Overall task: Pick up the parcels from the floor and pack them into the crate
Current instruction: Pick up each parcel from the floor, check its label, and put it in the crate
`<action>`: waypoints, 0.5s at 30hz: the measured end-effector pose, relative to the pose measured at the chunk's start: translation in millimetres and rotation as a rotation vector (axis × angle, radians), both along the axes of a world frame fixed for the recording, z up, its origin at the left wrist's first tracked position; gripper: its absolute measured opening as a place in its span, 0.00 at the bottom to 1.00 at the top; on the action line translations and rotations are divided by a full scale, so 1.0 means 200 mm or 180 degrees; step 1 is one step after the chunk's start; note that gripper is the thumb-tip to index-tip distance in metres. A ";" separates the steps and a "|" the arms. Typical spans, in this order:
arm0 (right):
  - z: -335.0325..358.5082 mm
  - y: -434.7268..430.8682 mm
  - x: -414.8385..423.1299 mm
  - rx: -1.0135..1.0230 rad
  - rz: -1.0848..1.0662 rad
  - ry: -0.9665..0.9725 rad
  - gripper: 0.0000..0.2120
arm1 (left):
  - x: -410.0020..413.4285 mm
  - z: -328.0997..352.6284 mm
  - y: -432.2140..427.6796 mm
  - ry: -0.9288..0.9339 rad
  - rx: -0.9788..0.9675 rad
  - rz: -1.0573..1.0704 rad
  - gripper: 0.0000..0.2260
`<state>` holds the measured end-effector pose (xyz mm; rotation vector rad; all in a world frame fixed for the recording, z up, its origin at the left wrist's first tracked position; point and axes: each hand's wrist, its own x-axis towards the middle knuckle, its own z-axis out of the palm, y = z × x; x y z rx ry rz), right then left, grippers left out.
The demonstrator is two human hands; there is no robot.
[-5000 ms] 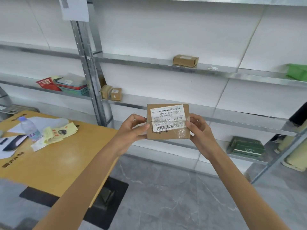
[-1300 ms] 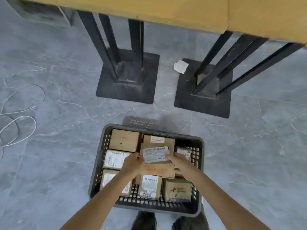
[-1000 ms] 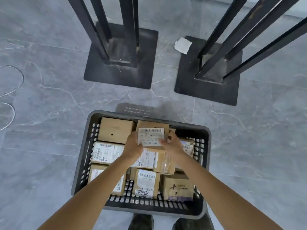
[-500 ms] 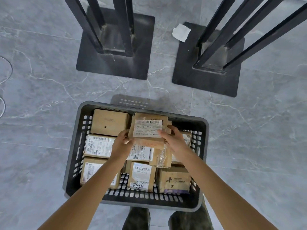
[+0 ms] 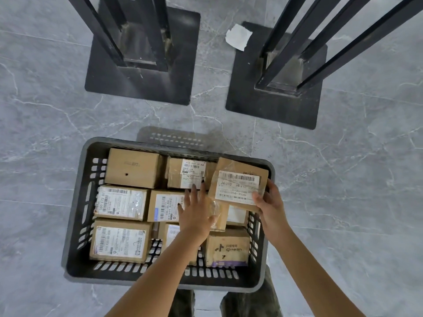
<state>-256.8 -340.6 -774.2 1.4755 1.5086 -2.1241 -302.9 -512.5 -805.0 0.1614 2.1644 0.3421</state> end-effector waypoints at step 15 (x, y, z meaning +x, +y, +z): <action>-0.14 -0.17 -0.04 0.1626 0.0993 -0.0603 0.25 | -0.03 -0.02 -0.07 0.0314 -0.0406 -0.0606 0.37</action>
